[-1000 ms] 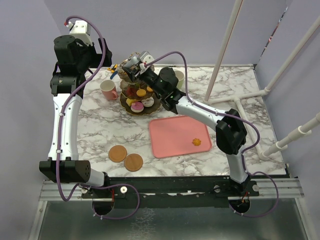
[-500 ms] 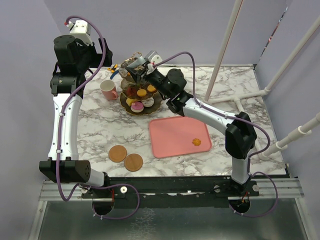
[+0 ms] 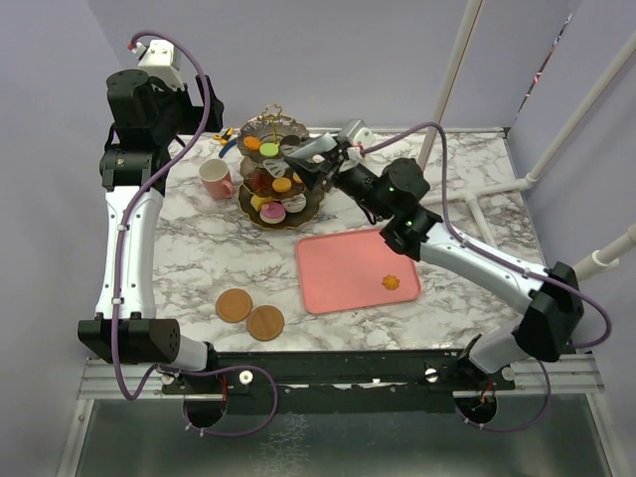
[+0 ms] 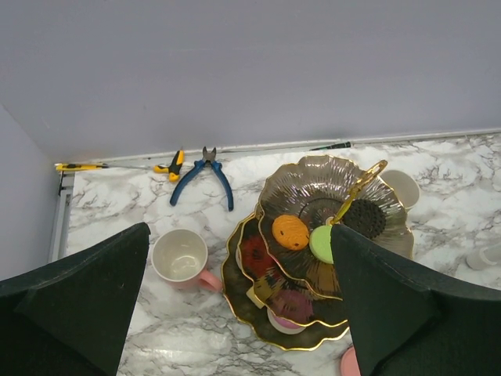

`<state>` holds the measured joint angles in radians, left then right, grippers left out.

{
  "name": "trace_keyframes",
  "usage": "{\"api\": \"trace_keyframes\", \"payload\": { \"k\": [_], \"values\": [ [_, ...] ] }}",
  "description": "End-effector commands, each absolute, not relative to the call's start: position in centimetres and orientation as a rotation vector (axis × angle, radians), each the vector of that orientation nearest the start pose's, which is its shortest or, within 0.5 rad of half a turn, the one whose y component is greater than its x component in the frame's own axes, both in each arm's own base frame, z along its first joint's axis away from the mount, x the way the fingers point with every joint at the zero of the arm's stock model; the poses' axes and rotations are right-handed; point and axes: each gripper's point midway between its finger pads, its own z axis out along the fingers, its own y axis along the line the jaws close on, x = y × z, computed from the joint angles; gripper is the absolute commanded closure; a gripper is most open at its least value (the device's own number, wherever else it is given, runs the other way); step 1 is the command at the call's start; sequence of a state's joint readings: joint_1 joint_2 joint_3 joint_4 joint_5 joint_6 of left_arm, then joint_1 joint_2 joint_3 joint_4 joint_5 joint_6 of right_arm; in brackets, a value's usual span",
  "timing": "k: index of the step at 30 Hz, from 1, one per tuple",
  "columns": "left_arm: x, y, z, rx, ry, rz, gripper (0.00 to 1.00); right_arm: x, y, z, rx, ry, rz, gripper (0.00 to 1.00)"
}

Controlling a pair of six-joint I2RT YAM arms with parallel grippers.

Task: Serve the afternoon tea
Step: Place the desert on the desert table, then pick up the desert from the tray.

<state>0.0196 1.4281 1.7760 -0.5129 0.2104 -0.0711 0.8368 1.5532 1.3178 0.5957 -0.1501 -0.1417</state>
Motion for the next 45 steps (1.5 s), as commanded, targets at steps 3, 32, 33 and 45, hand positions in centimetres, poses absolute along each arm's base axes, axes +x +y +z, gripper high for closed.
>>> {"api": "trace_keyframes", "payload": {
  "k": [3, 32, 33, 45],
  "values": [
    [42.0, -3.0, 44.6, 0.08, 1.697, -0.224, 0.01, 30.3, 34.3, 36.5, -0.673, 1.261, 0.643, 0.51],
    [42.0, -3.3, 42.8, 0.112, 1.73, -0.236, 0.01, 26.4, 16.2, 16.3, -0.198, 1.907, 0.146, 0.52],
    [42.0, -3.4, 42.7, 0.112, 1.731, -0.236, 0.01, 26.3, 16.2, 16.3, -0.202, 1.911, 0.153, 0.52],
    [42.0, -3.3, 42.6, 0.109, 1.729, -0.235, 0.01, 25.3, 16.3, 15.2, -0.193, 1.957, 0.197, 0.52]
  ]
}}
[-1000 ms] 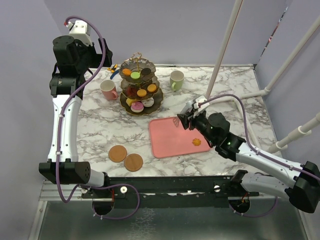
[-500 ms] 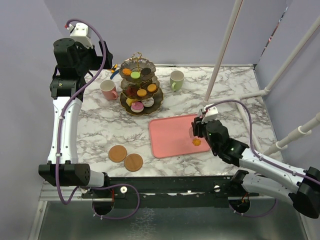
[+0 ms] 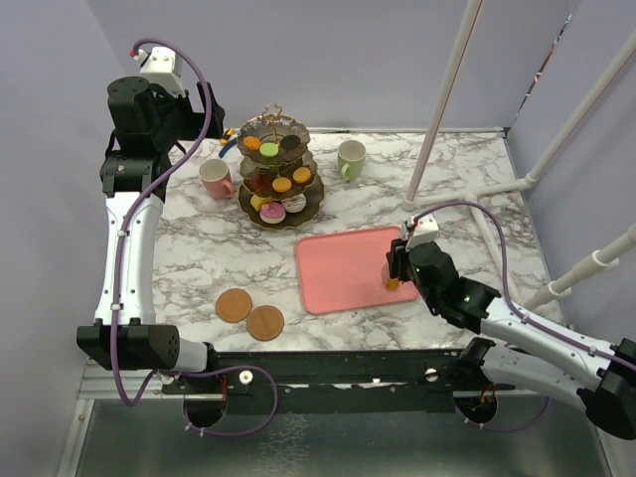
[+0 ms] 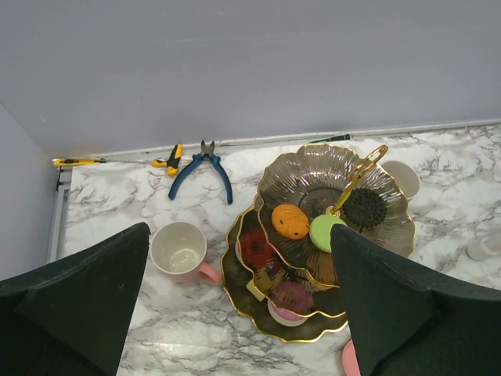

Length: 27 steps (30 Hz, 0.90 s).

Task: Serve the afternoon tea
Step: Pick up the desert from the tray.

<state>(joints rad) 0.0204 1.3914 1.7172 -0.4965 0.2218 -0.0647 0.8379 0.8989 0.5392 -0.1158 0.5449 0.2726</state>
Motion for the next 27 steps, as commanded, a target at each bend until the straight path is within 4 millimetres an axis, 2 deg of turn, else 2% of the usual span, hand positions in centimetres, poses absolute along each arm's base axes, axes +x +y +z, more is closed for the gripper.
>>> {"api": "trace_keyframes", "payload": {
  "k": [1, 18, 27],
  "values": [
    [42.0, -3.3, 42.6, 0.109, 1.73, -0.235, 0.01, 25.3, 16.3, 15.2, -0.193, 1.955, 0.202, 0.52],
    [41.9, -3.4, 43.2, 0.108, 1.717, -0.238, 0.01, 25.5, 16.6, 13.8, -0.197, 1.973, 0.191, 0.51],
    [42.0, -3.3, 43.5, 0.108, 1.71, -0.234, 0.01, 25.6, 17.4, 12.2, -0.201, 2.019, 0.192, 0.51]
  ]
}}
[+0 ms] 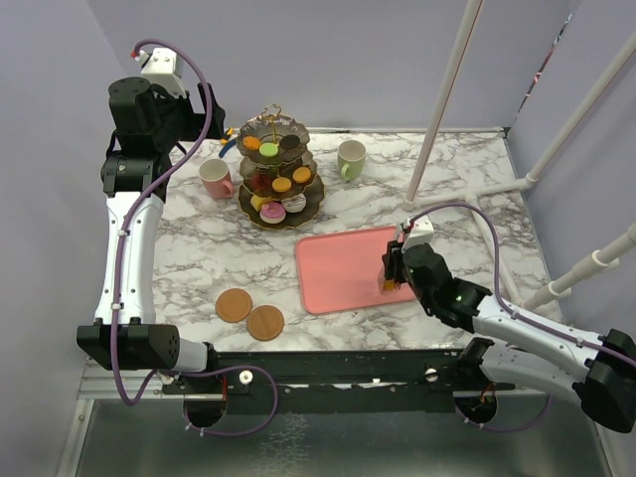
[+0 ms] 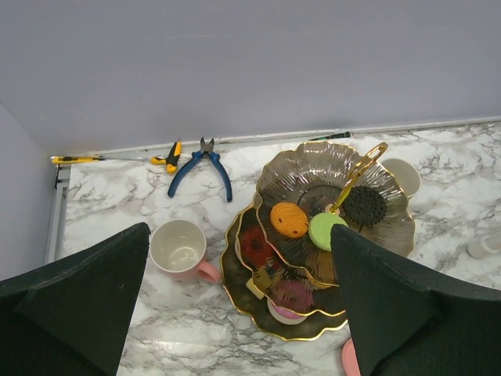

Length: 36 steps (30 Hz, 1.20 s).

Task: Serve the afternoon tea
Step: Pick up the desert from the tray.

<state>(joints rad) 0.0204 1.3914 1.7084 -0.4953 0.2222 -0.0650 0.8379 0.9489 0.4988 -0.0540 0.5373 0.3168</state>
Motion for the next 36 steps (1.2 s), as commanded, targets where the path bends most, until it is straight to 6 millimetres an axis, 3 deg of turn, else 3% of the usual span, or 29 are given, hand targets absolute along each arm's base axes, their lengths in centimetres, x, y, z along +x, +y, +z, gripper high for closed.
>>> {"api": "trace_keyframes", "payload": {
  "k": [1, 6, 10, 13, 23, 30, 36],
  "values": [
    [42.0, -3.3, 43.6, 0.109, 1.708, -0.234, 0.01, 25.7, 17.4, 12.1, -0.203, 2.022, 0.191, 0.51],
    [42.0, -3.2, 43.7, 0.11, 1.706, -0.226, 0.01, 25.7, 17.8, 11.7, -0.218, 2.028, 0.189, 0.54],
    [42.0, -3.2, 43.7, 0.111, 1.705, -0.223, 0.01, 25.7, 18.2, 12.2, -0.242, 1.993, 0.177, 0.69],
    [42.0, -3.2, 43.9, 0.112, 1.701, -0.223, 0.01, 25.9, 18.7, 13.8, -0.261, 1.907, 0.167, 0.8],
    [41.8, -3.1, 44.4, 0.116, 1.688, -0.216, 0.01, 25.3, 20.6, 17.5, -0.297, 1.681, 0.24, 0.92],
    [41.7, -3.1, 44.7, 0.119, 1.68, -0.208, 0.01, 26.0, 22.4, 22.6, -0.3, 1.554, 0.314, 0.96],
    [41.8, -3.1, 44.5, 0.119, 1.686, -0.212, 0.01, 28.1, 25.2, 31.6, -0.336, 1.376, 0.289, 0.96]
  ]
}}
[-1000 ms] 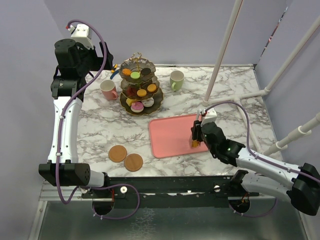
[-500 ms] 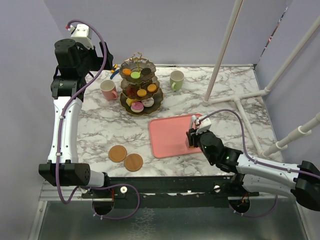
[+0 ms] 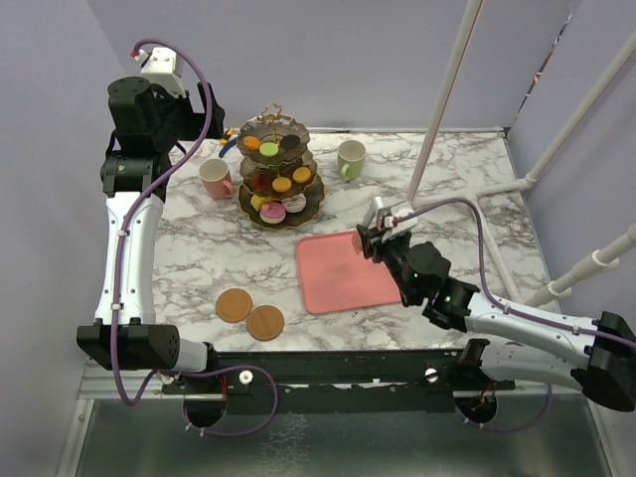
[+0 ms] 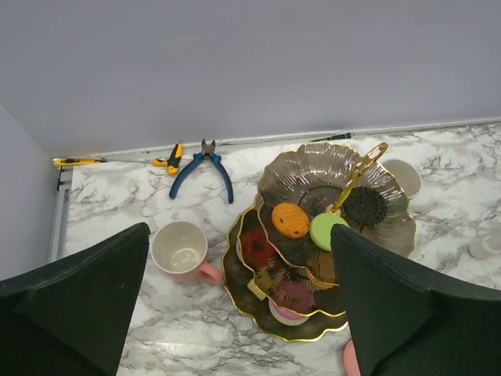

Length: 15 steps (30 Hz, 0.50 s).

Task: Serve the afternoon tea
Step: Pick up the desert from the tray, then place the desert on the desert table.

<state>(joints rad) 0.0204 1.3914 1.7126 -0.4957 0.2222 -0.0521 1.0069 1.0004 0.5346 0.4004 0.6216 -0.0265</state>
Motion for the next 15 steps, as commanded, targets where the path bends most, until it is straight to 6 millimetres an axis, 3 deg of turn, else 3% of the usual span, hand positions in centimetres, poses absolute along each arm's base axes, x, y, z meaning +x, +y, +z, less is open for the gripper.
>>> {"api": "trace_keyframes", "payload": {
  "k": [1, 5, 10, 15],
  "values": [
    [41.8, -3.1, 44.4, 0.118, 1.688, -0.214, 0.01, 28.6, 25.9, 33.1, -0.351, 1.351, 0.289, 0.96],
    [41.8, -3.1, 43.7, 0.115, 1.704, -0.215, 0.01, 31.9, 28.4, 39.4, -0.378, 1.257, 0.313, 0.96],
    [41.6, -3.1, 43.6, 0.116, 1.704, -0.216, 0.01, 37.8, 31.8, 44.6, -0.444, 1.212, 0.36, 0.95],
    [41.5, -3.1, 43.5, 0.112, 1.707, -0.215, 0.01, 43.6, 35.8, 45.7, -0.527, 1.201, 0.38, 0.95]
  ]
}}
